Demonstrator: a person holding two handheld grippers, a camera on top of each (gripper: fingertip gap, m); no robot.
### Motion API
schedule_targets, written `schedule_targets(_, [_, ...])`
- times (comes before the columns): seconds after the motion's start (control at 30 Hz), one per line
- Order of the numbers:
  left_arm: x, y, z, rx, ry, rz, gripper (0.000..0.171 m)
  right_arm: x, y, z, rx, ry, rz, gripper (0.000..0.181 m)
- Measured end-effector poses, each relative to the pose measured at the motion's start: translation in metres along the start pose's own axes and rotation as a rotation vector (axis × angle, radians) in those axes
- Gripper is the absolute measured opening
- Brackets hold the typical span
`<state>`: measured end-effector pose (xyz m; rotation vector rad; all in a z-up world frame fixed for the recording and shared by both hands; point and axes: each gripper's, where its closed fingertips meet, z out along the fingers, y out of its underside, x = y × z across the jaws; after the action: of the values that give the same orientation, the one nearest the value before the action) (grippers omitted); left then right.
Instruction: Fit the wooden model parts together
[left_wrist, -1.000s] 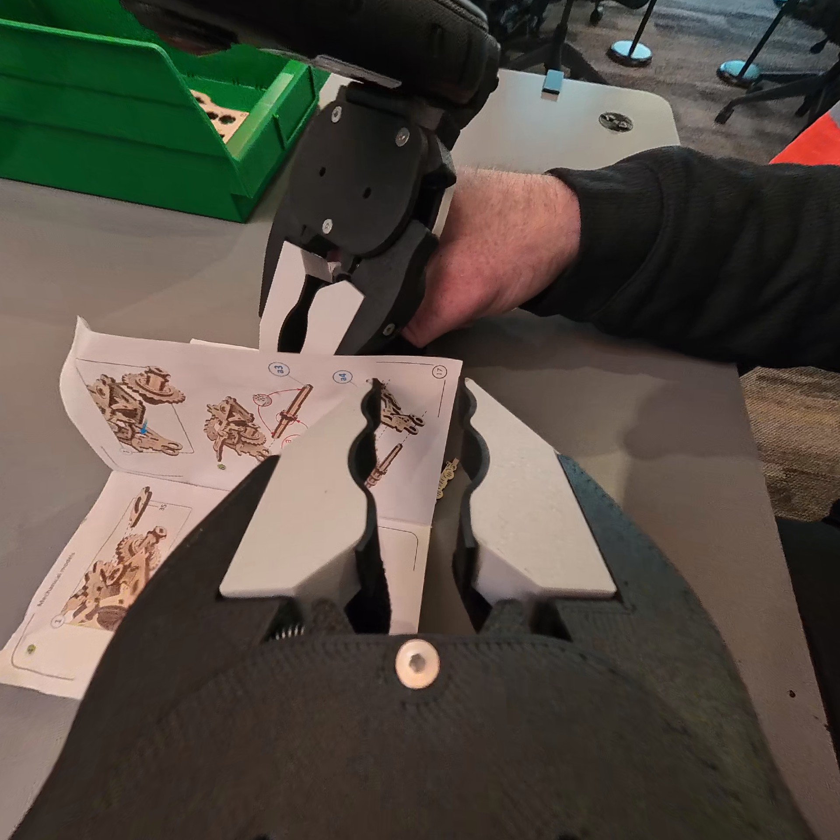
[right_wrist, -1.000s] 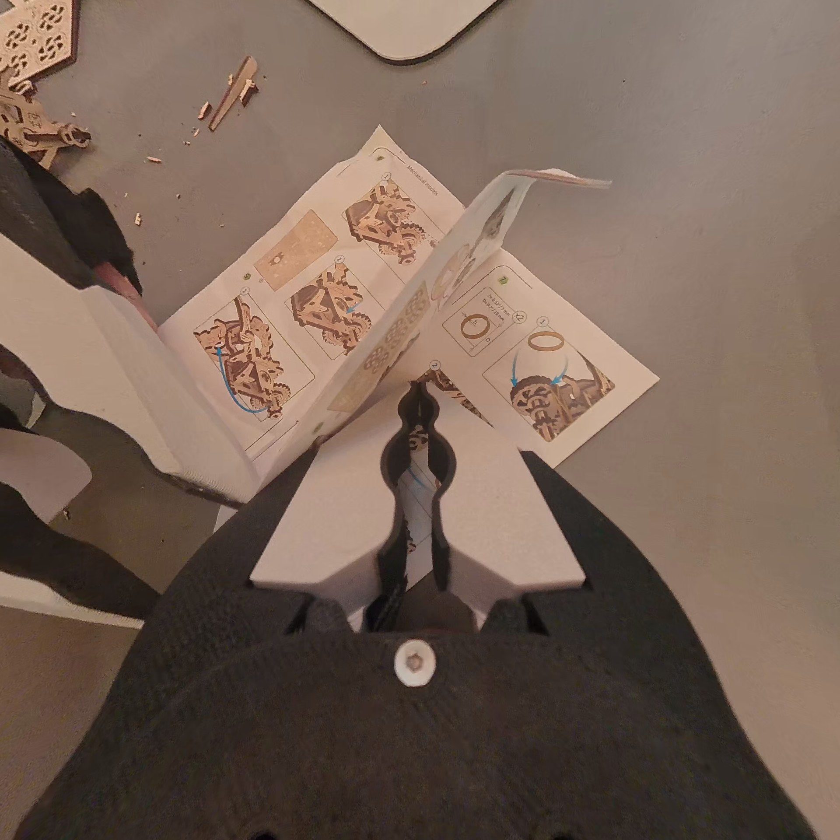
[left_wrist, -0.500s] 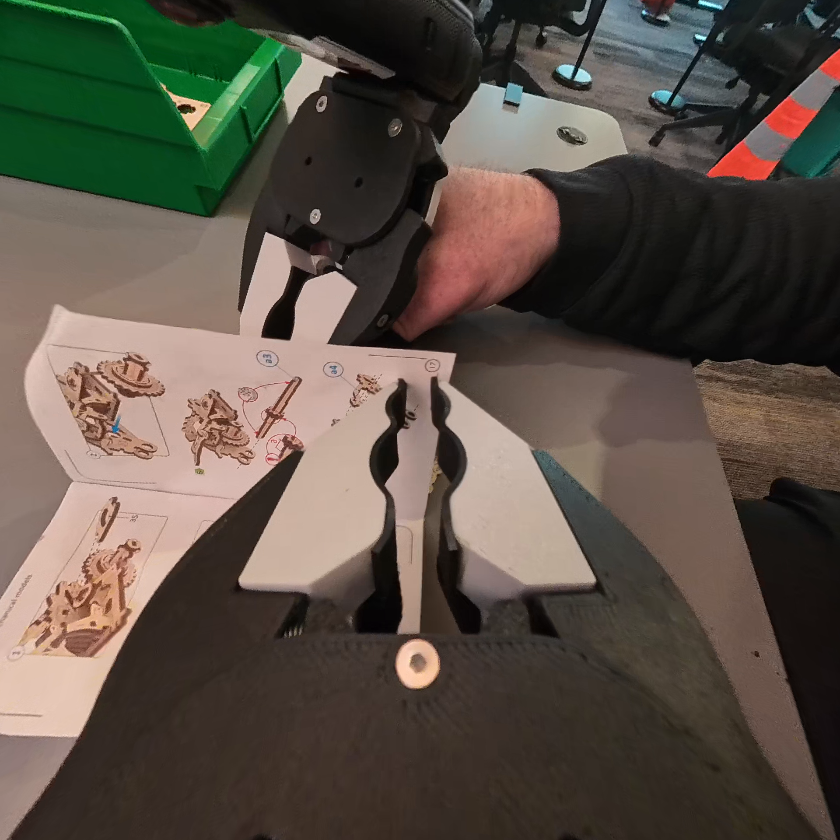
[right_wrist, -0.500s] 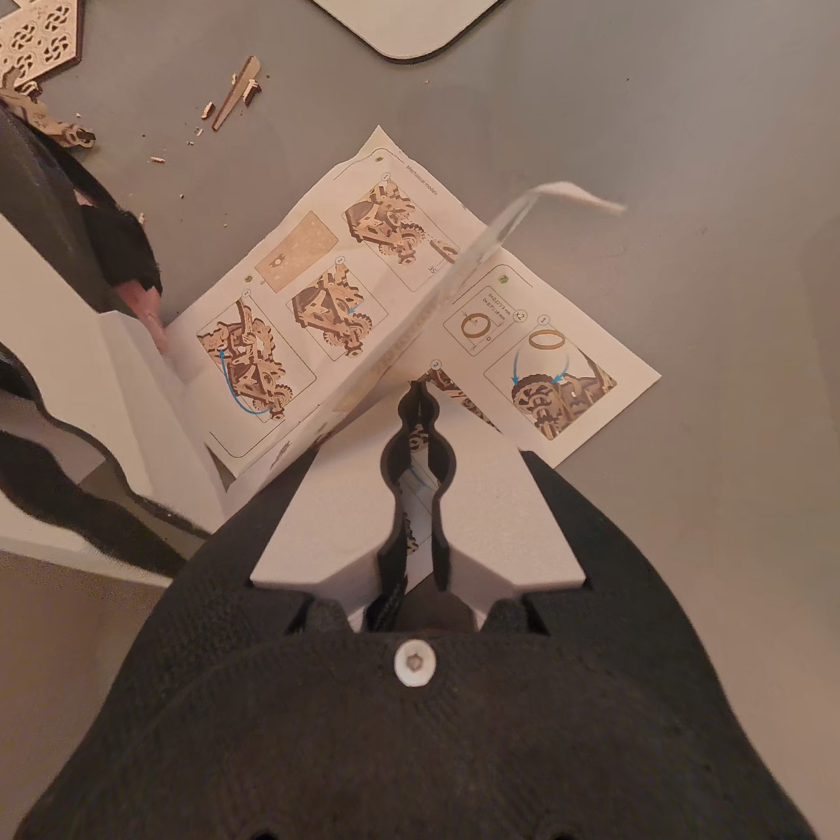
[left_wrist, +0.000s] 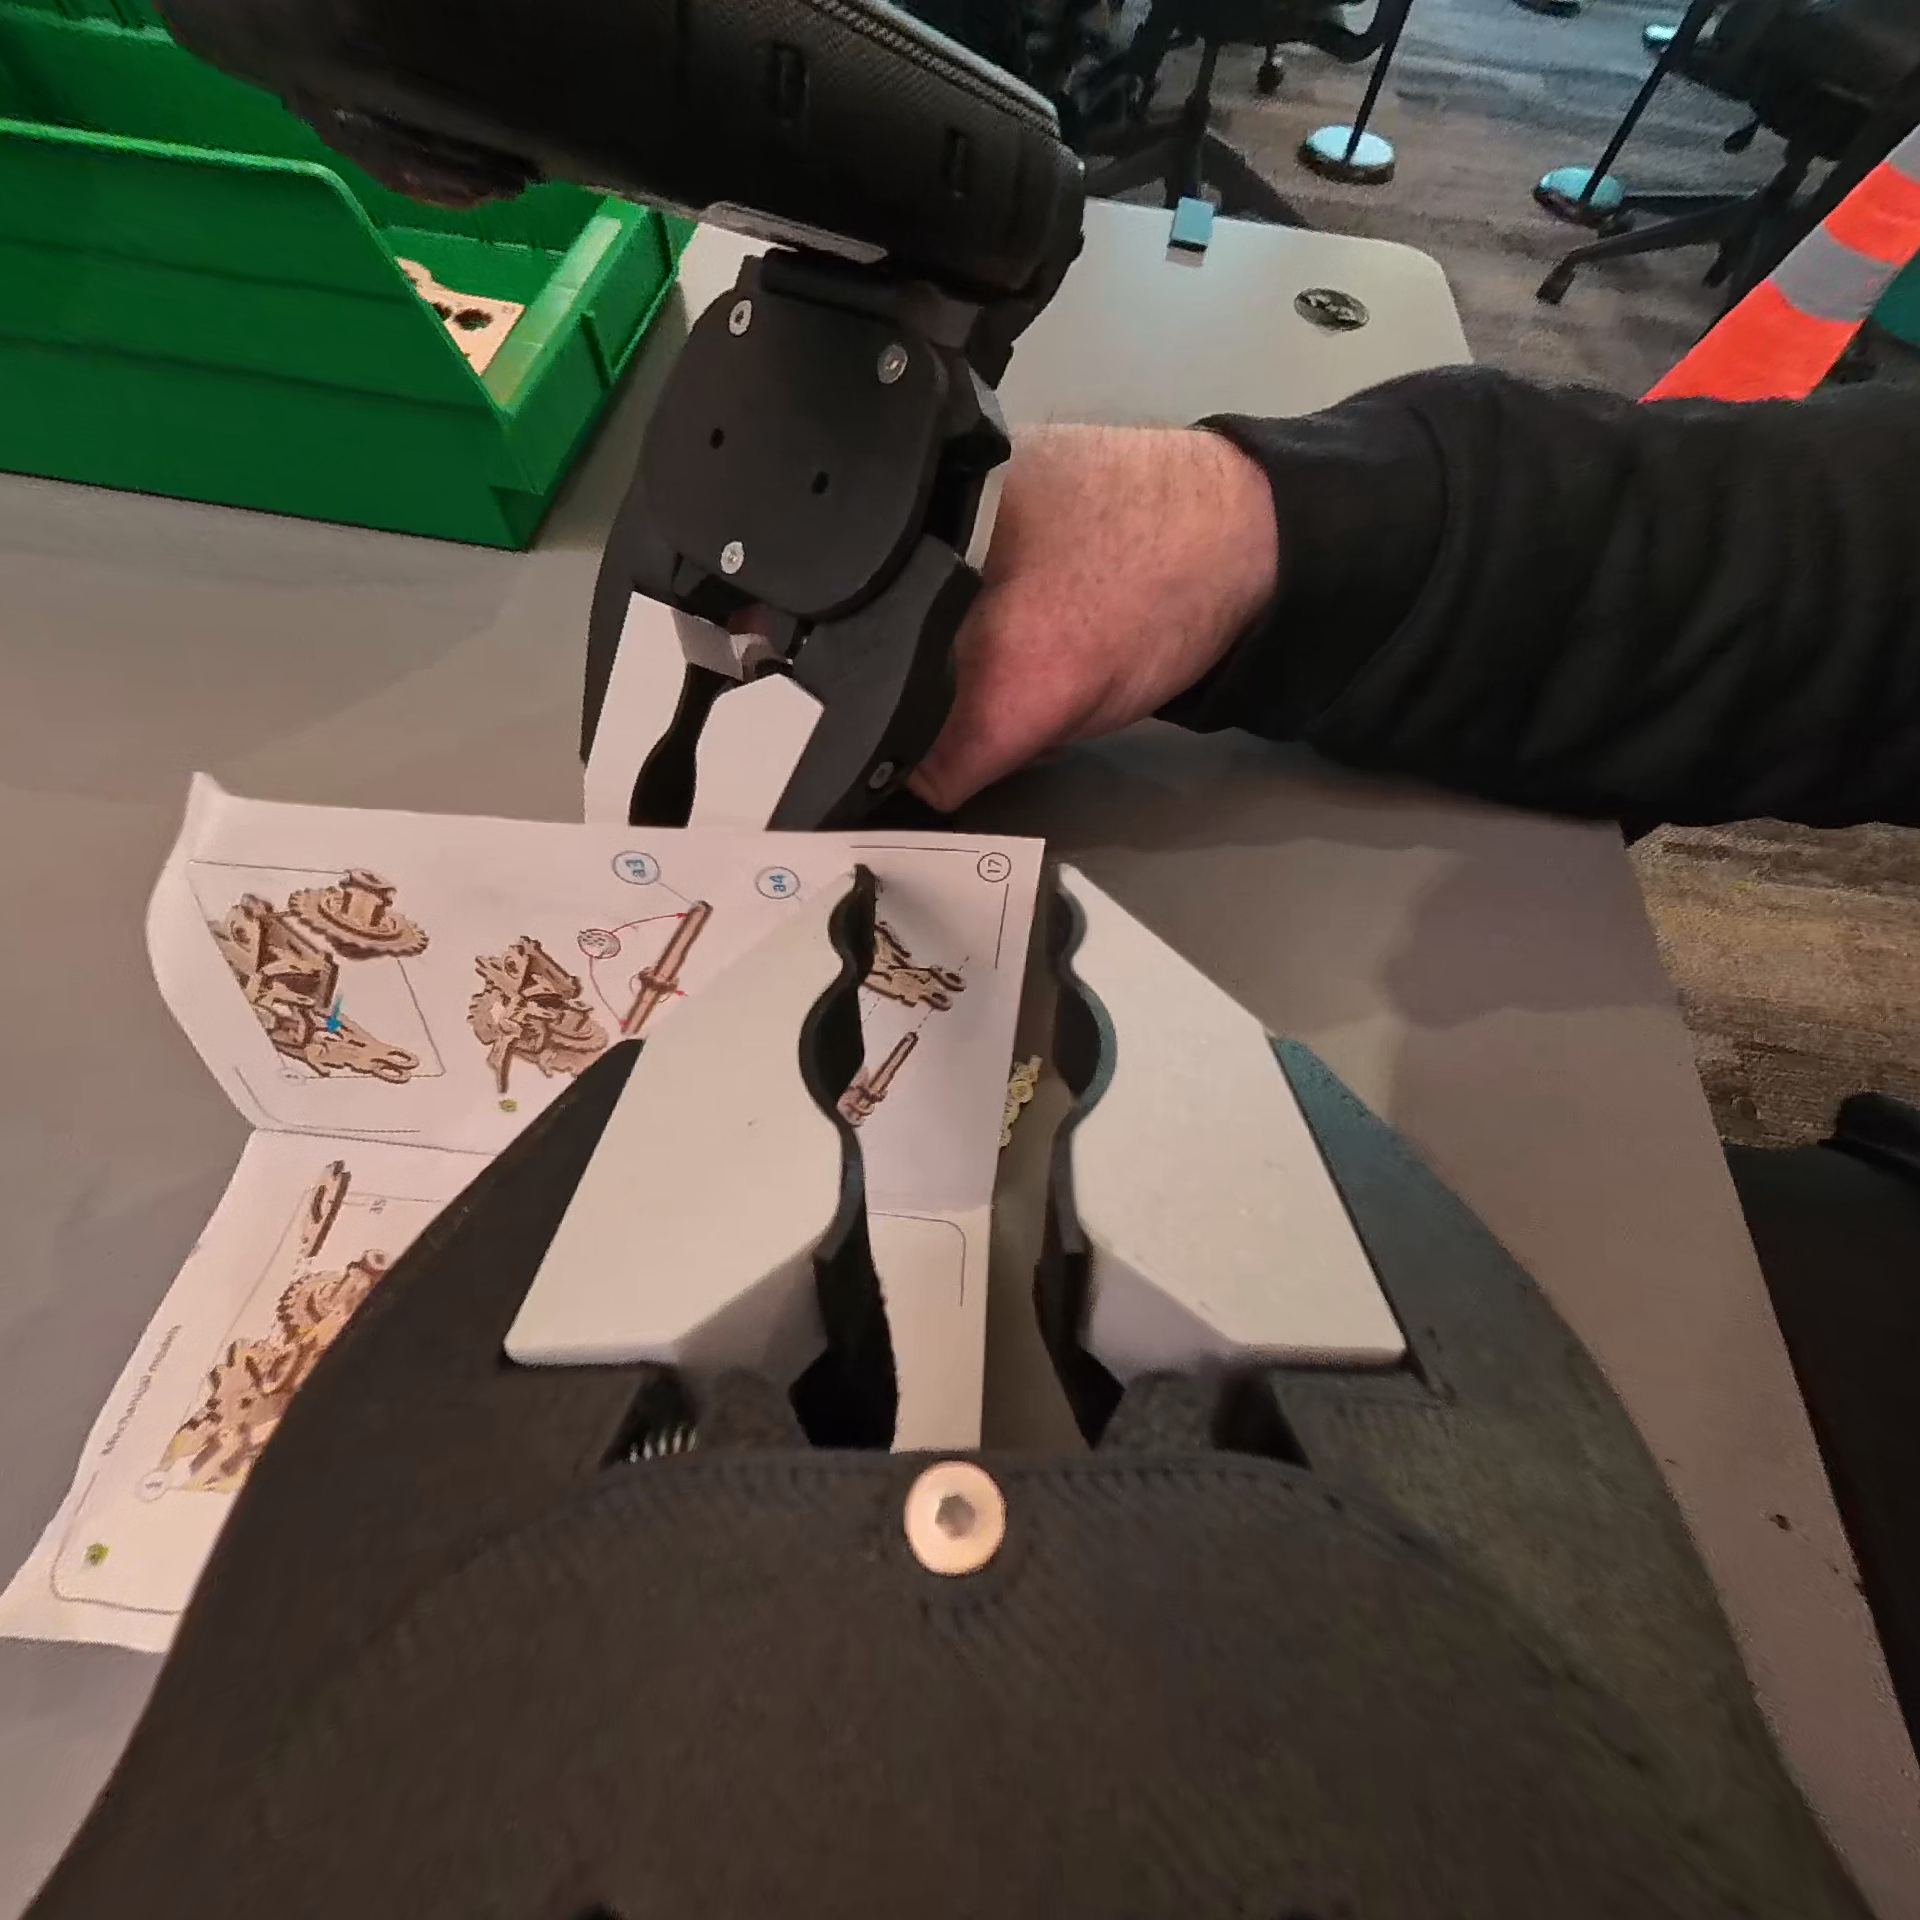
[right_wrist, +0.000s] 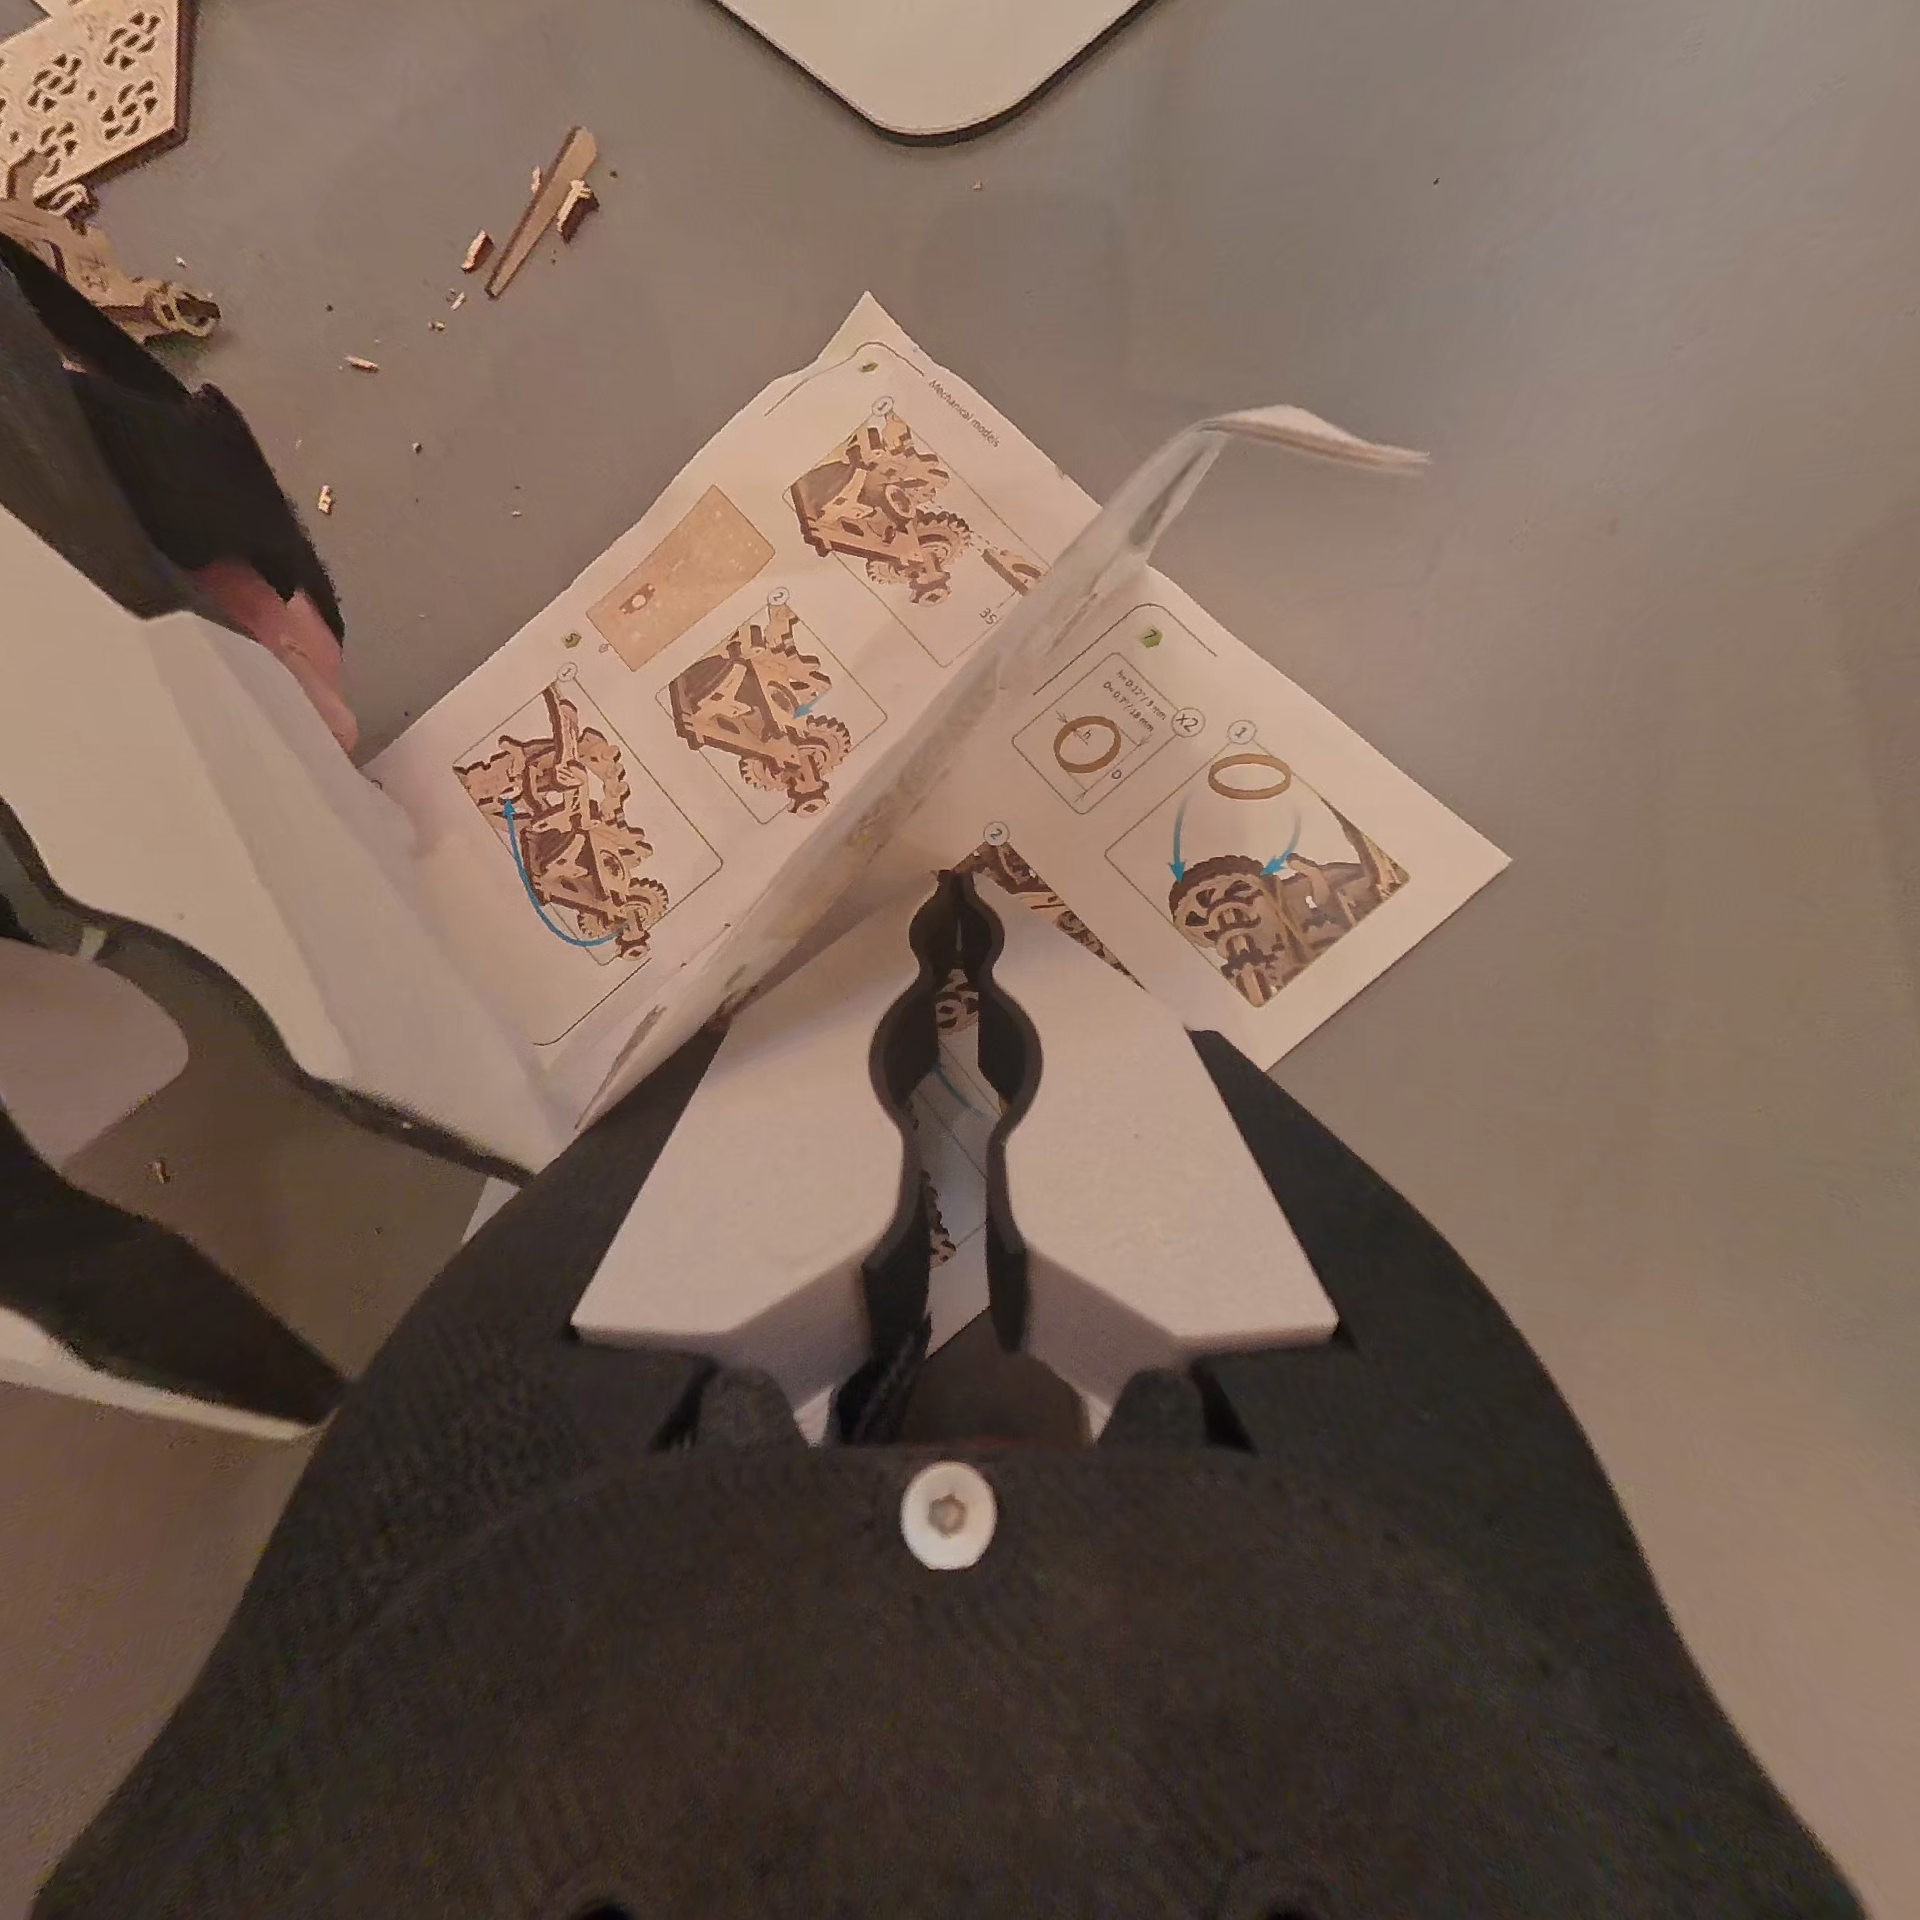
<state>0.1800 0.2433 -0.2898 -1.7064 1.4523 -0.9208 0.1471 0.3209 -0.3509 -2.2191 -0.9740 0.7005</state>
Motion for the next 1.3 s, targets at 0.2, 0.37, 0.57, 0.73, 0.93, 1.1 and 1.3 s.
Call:
schedule_targets(0.2, [-0.027,-0.025,-0.015,0.111,-0.082,-0.055,0.018,-0.001,0.0,0.0,0.0,0.001,-0.005,0.0])
schedule_targets(0.37, [-0.09,-0.037,-0.02,0.108,-0.159,-0.208,0.036,-0.001,0.0,0.0,-0.001,-0.002,-0.011,0.0])
schedule_targets(0.57, [-0.138,0.003,-0.004,-0.029,-0.054,-0.439,0.043,-0.002,0.001,0.0,-0.002,-0.009,-0.016,0.0])
schedule_targets(0.73, [-0.132,0.014,0.006,-0.072,0.037,-0.455,0.041,-0.003,0.001,0.0,-0.004,-0.015,-0.018,0.0])
schedule_targets(0.93, [-0.127,0.006,0.005,0.035,0.003,-0.448,0.035,-0.003,0.001,0.0,-0.004,-0.021,-0.008,0.0])
schedule_targets(1.1, [-0.124,0.009,-0.003,0.077,-0.025,-0.411,0.028,-0.003,0.001,-0.001,-0.004,-0.021,-0.006,0.0])
schedule_targets(1.3, [-0.123,0.014,-0.008,0.073,-0.088,-0.346,0.028,-0.003,0.001,-0.001,-0.004,-0.02,-0.006,0.0])
